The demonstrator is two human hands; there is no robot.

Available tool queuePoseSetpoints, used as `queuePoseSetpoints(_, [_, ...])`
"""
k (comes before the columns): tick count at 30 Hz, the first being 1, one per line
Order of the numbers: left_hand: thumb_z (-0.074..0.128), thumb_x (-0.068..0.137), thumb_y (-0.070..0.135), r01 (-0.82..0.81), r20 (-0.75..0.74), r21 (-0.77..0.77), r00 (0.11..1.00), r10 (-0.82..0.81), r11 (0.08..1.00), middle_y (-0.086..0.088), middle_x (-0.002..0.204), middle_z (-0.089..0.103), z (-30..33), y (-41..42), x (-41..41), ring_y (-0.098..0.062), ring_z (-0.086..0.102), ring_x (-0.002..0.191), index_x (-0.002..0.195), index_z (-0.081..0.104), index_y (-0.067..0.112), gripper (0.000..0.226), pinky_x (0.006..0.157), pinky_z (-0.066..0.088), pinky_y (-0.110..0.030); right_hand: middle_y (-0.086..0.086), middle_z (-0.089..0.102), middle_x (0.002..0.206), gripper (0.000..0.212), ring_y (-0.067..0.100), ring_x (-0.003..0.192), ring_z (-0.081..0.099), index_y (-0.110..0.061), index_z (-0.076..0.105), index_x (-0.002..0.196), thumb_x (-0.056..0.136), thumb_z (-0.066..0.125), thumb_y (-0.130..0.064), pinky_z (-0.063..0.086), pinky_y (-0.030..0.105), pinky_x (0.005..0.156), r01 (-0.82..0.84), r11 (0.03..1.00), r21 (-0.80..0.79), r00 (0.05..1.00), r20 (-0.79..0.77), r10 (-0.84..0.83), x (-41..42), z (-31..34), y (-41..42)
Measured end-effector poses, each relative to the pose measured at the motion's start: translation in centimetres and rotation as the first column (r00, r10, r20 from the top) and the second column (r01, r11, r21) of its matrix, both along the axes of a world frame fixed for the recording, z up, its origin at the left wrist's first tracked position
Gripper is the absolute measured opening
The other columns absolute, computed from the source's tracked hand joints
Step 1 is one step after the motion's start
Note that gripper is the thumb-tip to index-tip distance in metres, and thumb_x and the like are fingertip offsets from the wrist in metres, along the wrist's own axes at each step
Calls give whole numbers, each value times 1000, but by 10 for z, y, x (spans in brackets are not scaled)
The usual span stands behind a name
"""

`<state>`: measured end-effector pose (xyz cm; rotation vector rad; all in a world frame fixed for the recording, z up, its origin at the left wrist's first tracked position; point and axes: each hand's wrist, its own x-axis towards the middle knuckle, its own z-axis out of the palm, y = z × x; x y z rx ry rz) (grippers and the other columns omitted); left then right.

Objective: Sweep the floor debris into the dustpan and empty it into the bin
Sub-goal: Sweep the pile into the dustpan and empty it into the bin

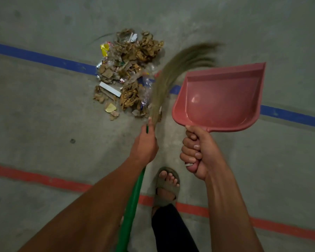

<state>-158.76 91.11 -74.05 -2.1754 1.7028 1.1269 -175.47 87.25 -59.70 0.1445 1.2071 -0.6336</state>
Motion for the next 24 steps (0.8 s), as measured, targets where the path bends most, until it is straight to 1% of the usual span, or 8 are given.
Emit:
queuePoseSetpoints(3, [46,102,14,19,-12,-66,1000,-20,998,-15,149,32,14,24,7,-32,57,81,164,-7,18,82,67,49,-42,-7,22,46,38,5,31,17,-22,39,65,101,51,-23,19,18,31,-16,1000,2,1000,-12,16,4,3,9])
queuePoseSetpoints(5, [47,102,15,91,-28,-92,995,-94,992,-11,154,26,18,40,12,-31,57,76,164,-9,20,83,66,53,-44,-7,22,46,38,5,31,17,-22,39,65,101,52,-23,20,18,30,-32,999,-2,999,-23,32,7,6,16])
queuePoseSetpoints(8, [46,101,15,195,-52,-59,979,-198,979,-6,161,19,16,63,18,-37,61,87,163,-8,26,83,73,56,-49,-7,22,46,38,5,31,17,-22,39,65,100,52,-23,20,18,30,-47,999,-13,998,-42,47,12,9,29])
queuePoseSetpoints(11, [45,98,9,261,-29,34,965,-260,965,-7,161,18,8,84,38,-43,62,97,162,-7,27,84,79,55,-53,-7,22,46,37,6,31,17,-23,39,66,99,53,-23,21,19,30,-64,998,-8,996,-54,64,17,11,44])
queuePoseSetpoints(13, [44,96,5,227,-1,63,974,-227,972,-10,161,17,5,98,57,-45,61,100,162,-9,26,87,82,55,-55,-7,21,46,36,6,31,17,-23,38,66,99,53,-23,23,19,30,-91,996,6,994,-58,91,24,14,58])
queuePoseSetpoints(16, [44,97,4,155,11,35,988,-155,987,-9,163,14,9,115,76,-40,60,95,161,-13,26,89,79,56,-54,-6,18,47,36,6,31,15,-22,38,67,100,53,-22,28,18,29,-154,988,21,987,-46,155,29,21,83])
queuePoseSetpoints(21, [36,109,25,53,-144,-180,986,-80,982,-5,160,25,30,142,90,-30,60,84,164,-3,27,68,69,52,-44,-6,20,47,36,5,30,15,-21,38,66,99,53,-23,20,17,30,-177,984,-5,984,-11,177,42,21,107])
queuePoseSetpoints(24, [33,110,31,-63,-166,-274,986,17,960,-6,150,35,41,140,104,-28,57,79,164,-2,28,65,69,53,-46,-7,21,46,35,4,30,16,-21,38,66,98,53,-22,15,16,32,-183,983,-29,983,20,184,59,19,110])
